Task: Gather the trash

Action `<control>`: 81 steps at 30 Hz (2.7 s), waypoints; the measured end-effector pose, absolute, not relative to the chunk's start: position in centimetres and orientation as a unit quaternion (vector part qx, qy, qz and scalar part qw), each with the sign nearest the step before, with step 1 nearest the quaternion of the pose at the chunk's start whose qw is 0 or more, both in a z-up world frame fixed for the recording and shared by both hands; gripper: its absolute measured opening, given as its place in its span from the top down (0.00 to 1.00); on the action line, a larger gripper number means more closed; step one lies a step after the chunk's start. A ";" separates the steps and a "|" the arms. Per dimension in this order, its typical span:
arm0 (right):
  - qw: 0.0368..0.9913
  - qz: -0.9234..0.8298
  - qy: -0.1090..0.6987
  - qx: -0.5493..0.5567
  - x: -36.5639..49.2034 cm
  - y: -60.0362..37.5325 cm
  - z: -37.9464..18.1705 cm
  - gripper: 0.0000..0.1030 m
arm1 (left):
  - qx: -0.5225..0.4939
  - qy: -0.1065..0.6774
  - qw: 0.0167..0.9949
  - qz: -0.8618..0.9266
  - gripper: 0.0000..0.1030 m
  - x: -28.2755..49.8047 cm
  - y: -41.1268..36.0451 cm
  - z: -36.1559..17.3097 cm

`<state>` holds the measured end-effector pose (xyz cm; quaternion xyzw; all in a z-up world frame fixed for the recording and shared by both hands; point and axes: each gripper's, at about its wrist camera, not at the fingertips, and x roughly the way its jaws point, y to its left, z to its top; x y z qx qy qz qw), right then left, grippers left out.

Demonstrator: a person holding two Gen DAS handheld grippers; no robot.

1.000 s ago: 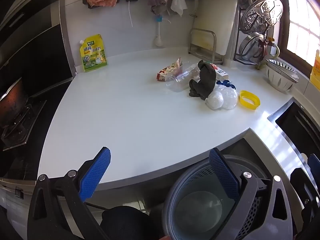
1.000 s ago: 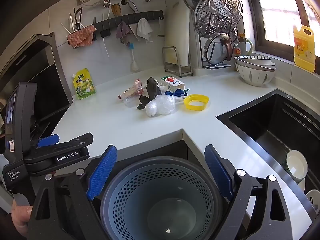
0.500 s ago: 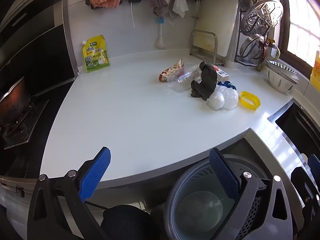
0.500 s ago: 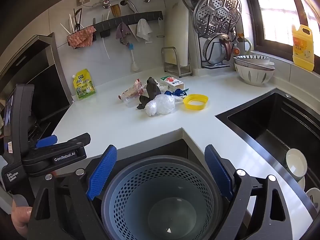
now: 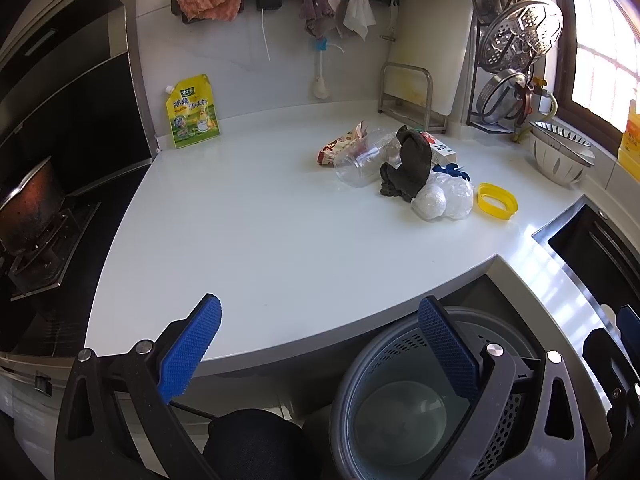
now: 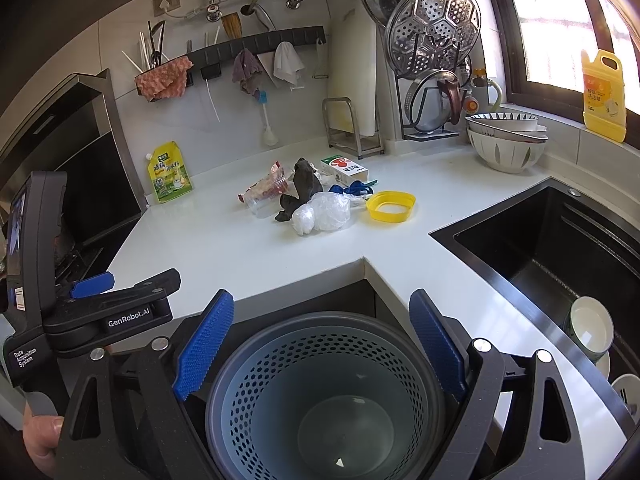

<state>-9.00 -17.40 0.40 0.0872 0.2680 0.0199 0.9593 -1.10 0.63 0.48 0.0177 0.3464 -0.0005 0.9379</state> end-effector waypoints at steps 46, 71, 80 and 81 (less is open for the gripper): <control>0.960 0.020 0.265 0.087 -9.2 -17.4 0.8 0.17 | 0.014 0.344 0.939 0.001 0.06 -1.6 0.8 0.7; 0.950 0.012 0.296 0.098 -5.8 -19.4 0.6 0.17 | 0.015 0.373 0.928 0.007 0.06 1.6 1.1 -0.2; 0.939 0.005 0.325 0.115 -0.1 -23.2 0.3 0.17 | 0.005 0.380 0.925 0.014 0.06 7.1 1.3 0.4; 0.937 0.005 0.327 0.118 0.7 -23.7 0.2 0.17 | 0.004 0.380 0.925 0.015 0.06 7.9 1.2 0.4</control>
